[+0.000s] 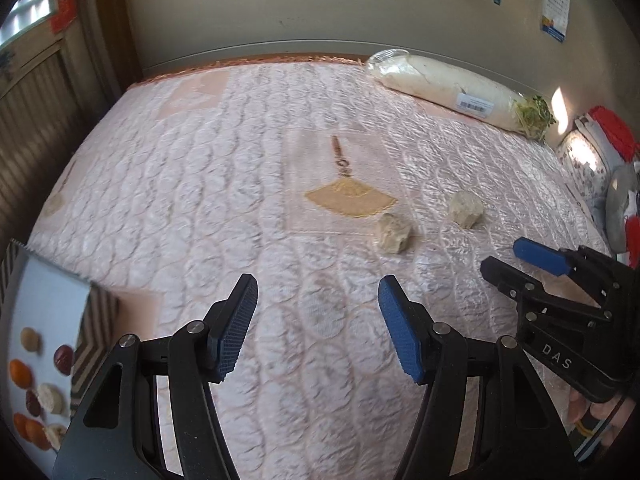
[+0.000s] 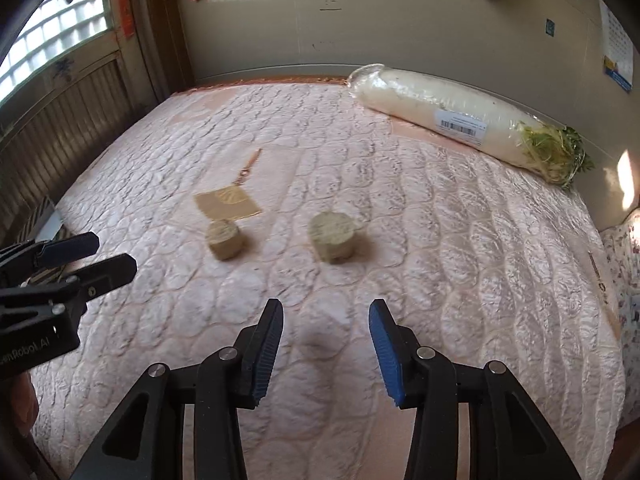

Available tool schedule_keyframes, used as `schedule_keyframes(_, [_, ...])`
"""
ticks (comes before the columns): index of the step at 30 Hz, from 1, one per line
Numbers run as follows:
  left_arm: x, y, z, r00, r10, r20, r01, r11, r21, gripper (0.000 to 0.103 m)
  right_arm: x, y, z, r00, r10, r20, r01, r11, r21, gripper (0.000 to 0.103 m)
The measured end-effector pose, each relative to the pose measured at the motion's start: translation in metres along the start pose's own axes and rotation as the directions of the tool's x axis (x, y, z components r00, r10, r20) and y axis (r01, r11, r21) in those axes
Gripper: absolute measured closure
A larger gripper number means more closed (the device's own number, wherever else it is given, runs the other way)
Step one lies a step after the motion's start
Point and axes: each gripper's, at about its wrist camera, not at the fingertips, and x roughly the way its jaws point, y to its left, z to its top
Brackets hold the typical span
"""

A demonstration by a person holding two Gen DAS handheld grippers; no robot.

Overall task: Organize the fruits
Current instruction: 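Move both open tools back over the remaining items on the bed, then grasp a tan root piece with the left gripper while the right gripper grasps a tan cube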

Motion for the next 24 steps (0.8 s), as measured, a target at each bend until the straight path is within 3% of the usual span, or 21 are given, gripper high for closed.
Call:
schedule_keyframes(12, [0.042,-0.018,0.022,0.999,-0.003,-0.042,0.004,1.0,0.03,0.04,0.04,0.005,0.036,1.0,0.006,0.012,-0.005,0.995,-0.104,0.058])
schedule_keyframes(16, [0.049,-0.022,0.027,0.999,-0.025,-0.037,0.027,0.999,0.033,0.04,0.045,-0.001,0.038,1.0,0.025,0.01,-0.024,0.997,-0.077,0.074])
schedule_keyframes(21, [0.056,-0.027,0.03,0.999,-0.045,-0.022,0.046,0.998,0.045,0.04,0.041,-0.008,0.035,1.0,0.029,0.013,-0.028,0.999,-0.045,0.074])
schedule_keyframes(23, [0.057,-0.027,0.031,0.998,-0.052,-0.016,0.053,0.998,0.041,0.045,0.038,-0.01,0.033,0.999,0.032,0.013,-0.032,0.999,-0.033,0.074])
schedule_keyframes(24, [0.057,-0.028,0.031,0.998,-0.062,-0.015,0.063,0.997,0.042,0.054,0.036,-0.011,0.032,0.999,0.032,0.013,-0.032,0.999,-0.029,0.074])
